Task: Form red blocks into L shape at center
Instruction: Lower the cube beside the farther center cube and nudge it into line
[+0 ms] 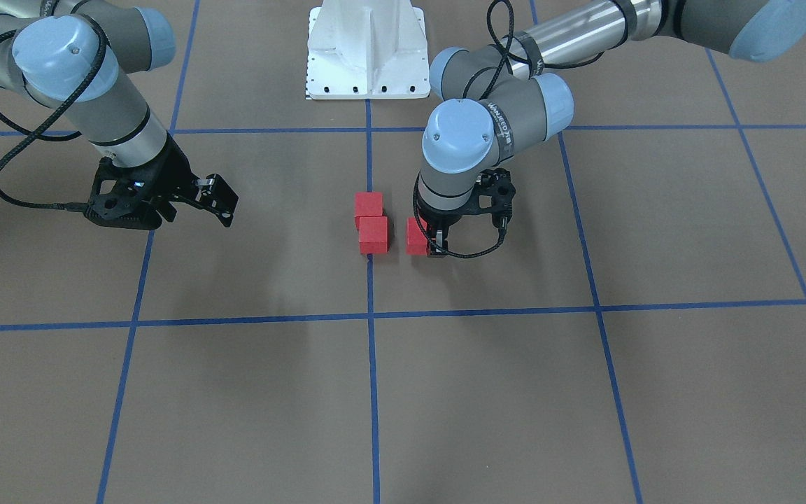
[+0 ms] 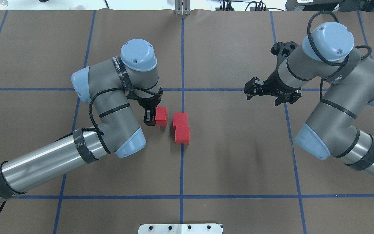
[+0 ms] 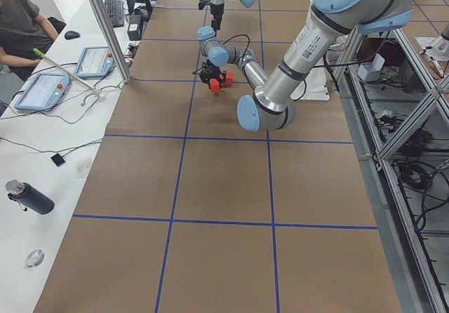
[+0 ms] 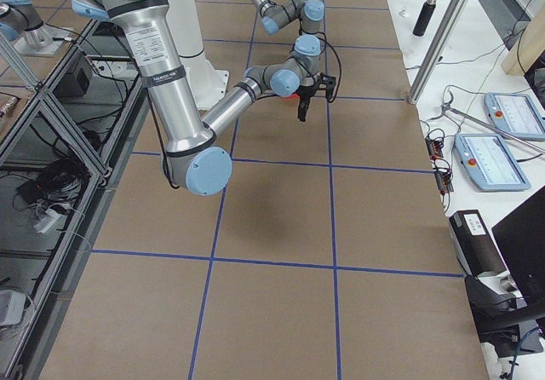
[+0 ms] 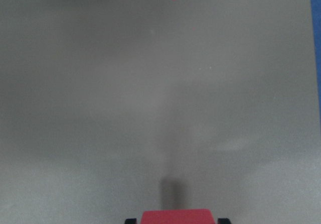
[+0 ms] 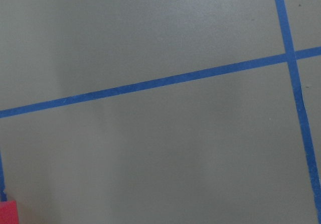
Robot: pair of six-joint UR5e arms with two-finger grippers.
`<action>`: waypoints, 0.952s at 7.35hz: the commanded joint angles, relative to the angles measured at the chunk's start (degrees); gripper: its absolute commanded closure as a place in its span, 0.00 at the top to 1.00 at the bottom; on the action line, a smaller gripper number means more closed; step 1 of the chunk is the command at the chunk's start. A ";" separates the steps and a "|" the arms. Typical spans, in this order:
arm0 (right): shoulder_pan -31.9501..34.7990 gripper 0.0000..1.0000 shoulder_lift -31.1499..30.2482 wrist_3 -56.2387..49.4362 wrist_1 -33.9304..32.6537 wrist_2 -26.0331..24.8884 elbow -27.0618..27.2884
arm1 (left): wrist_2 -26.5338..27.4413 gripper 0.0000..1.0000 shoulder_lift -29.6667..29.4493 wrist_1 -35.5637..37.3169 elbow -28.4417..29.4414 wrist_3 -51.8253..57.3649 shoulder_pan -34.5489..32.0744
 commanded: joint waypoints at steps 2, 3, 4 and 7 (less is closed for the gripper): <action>0.07 1.00 -0.02 0.01 0.00 -0.23 0.28 | 0.75 0.00 -1.16 0.04 0.56 -1.20 0.78; 0.07 1.00 -0.10 0.01 0.00 -0.23 0.37 | 0.84 0.00 -1.59 0.04 1.17 -1.21 0.69; 0.07 1.00 -0.02 0.01 0.00 -0.23 0.37 | 0.84 0.00 -1.60 0.04 1.44 -1.21 0.69; 0.07 1.00 -0.02 0.01 0.00 -0.23 0.37 | 0.84 0.00 -1.95 0.04 1.70 -1.56 0.78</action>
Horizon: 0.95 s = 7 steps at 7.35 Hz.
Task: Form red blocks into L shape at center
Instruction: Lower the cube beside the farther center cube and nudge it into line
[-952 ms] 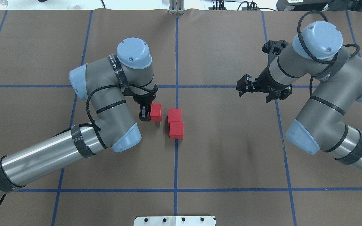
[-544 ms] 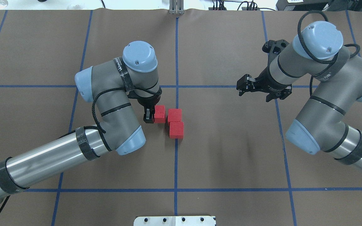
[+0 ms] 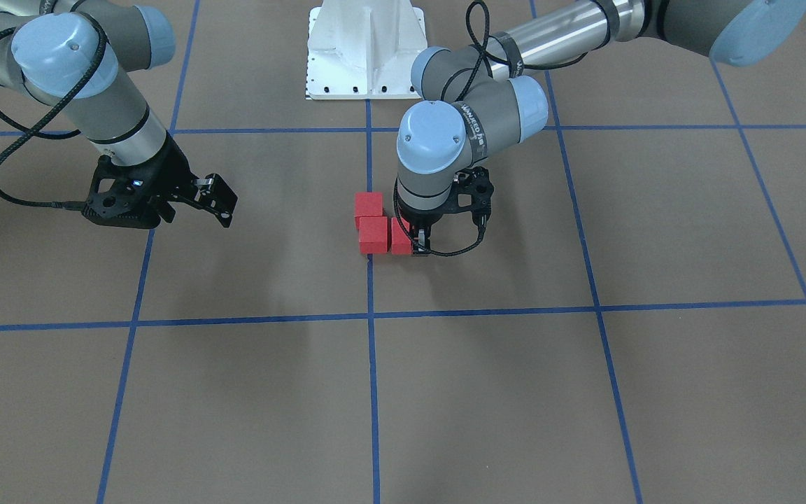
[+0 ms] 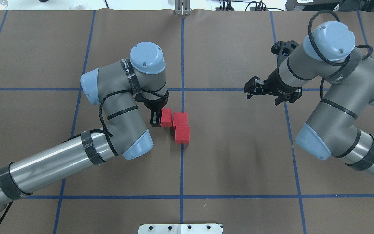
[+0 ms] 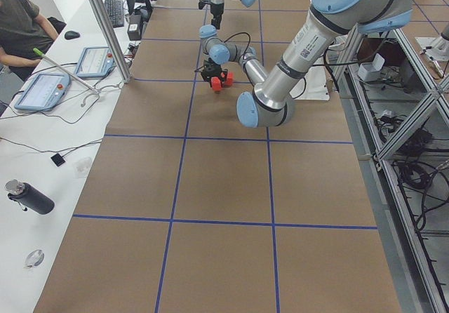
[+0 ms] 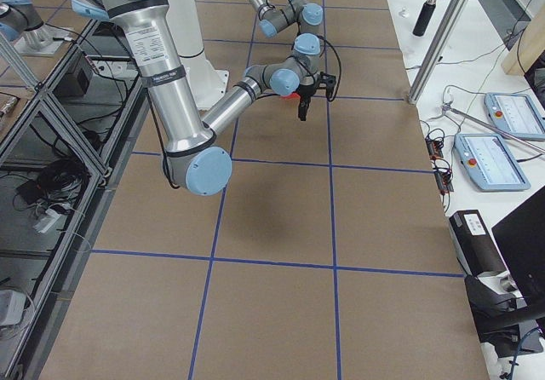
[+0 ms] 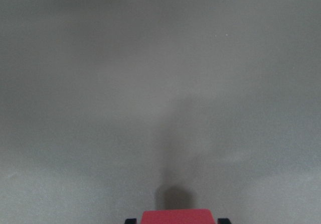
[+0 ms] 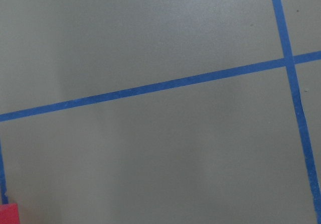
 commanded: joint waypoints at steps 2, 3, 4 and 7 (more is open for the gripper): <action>-0.09 1.00 0.00 0.00 0.00 0.00 -0.20 | 0.00 0.00 -0.12 -0.09 0.53 -0.36 0.10; -0.09 1.00 0.00 0.00 0.00 0.00 -0.28 | 0.00 0.00 -0.12 -0.09 0.53 -0.45 0.28; -0.09 1.00 0.00 0.00 0.00 0.00 -0.29 | 0.00 0.00 -0.21 -0.09 0.53 -0.54 0.28; -0.09 1.00 -0.08 0.00 0.00 0.00 -0.37 | 0.00 0.00 -0.21 -0.09 0.44 -0.54 0.72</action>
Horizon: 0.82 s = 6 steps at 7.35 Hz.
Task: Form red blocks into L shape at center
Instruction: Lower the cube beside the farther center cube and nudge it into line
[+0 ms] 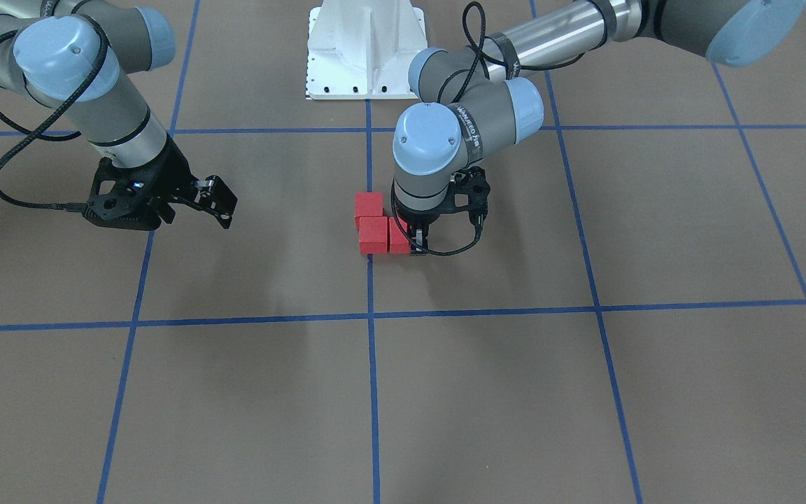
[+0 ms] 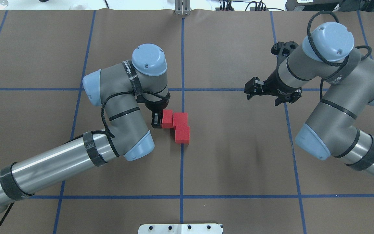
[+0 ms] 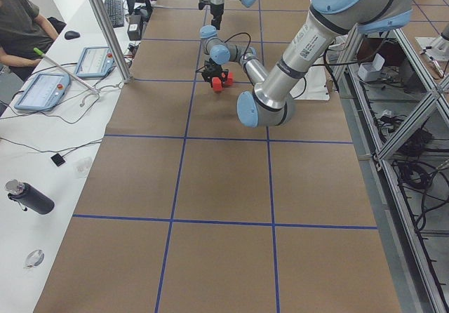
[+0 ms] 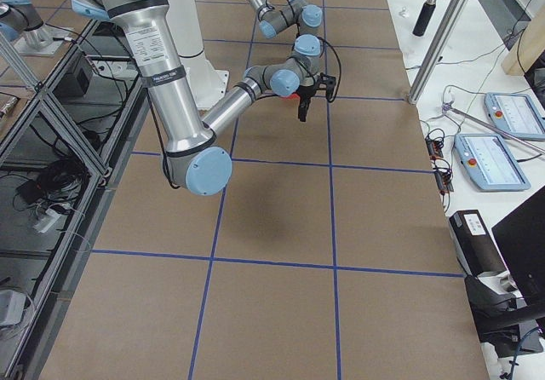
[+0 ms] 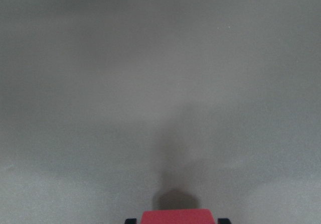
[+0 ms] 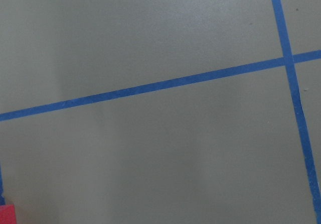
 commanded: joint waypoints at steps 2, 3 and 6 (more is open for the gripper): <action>0.09 1.00 -0.04 0.00 0.00 0.00 -0.11 | 0.00 0.00 -0.27 0.00 -0.05 0.00 0.23; 0.00 1.00 -0.04 0.00 0.00 0.00 -0.11 | 0.00 0.00 -0.44 0.00 -0.05 0.00 0.23; 0.00 1.00 -0.04 0.00 0.00 0.00 -0.19 | 0.00 0.11 -0.36 -0.09 -0.05 0.08 0.31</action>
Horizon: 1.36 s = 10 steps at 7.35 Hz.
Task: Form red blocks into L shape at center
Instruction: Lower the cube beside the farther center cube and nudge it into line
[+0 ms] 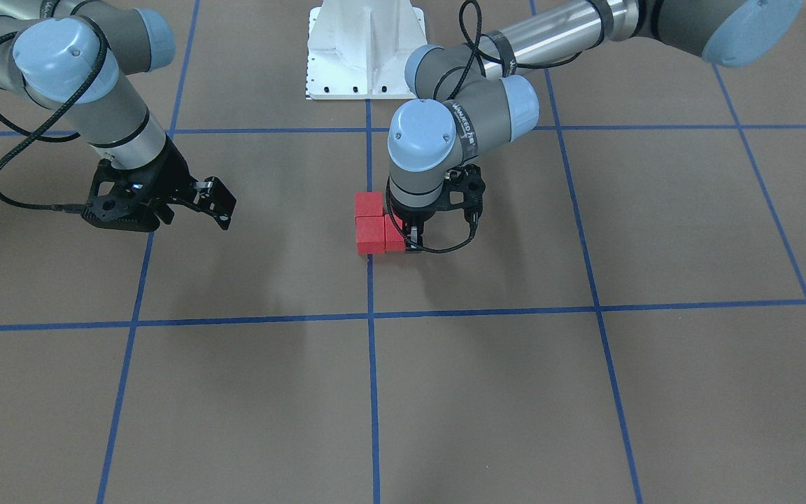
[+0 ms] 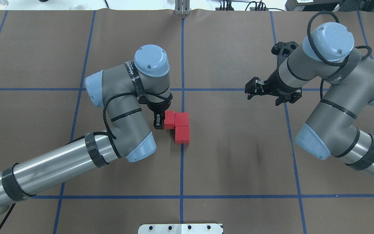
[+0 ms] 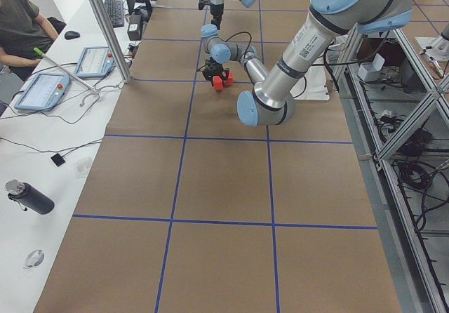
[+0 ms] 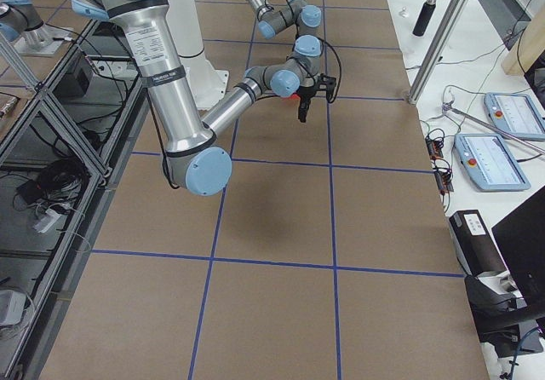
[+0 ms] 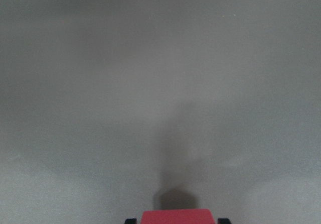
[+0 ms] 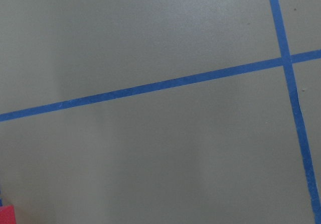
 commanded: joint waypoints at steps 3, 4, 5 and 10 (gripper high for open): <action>-0.06 1.00 0.09 0.00 0.00 0.00 -0.02 | 0.00 1.00 -0.03 0.02 0.00 0.07 0.03; -0.06 1.00 0.09 0.00 0.00 0.00 0.07 | 0.00 1.00 -0.03 0.02 0.00 -0.02 0.03; -0.06 1.00 0.09 0.00 0.00 0.00 0.16 | 0.00 1.00 -0.03 0.02 -0.26 0.07 0.03; 0.03 1.00 0.09 0.00 0.00 0.00 0.42 | -0.26 1.00 2.78 0.64 -3.34 1.04 -0.59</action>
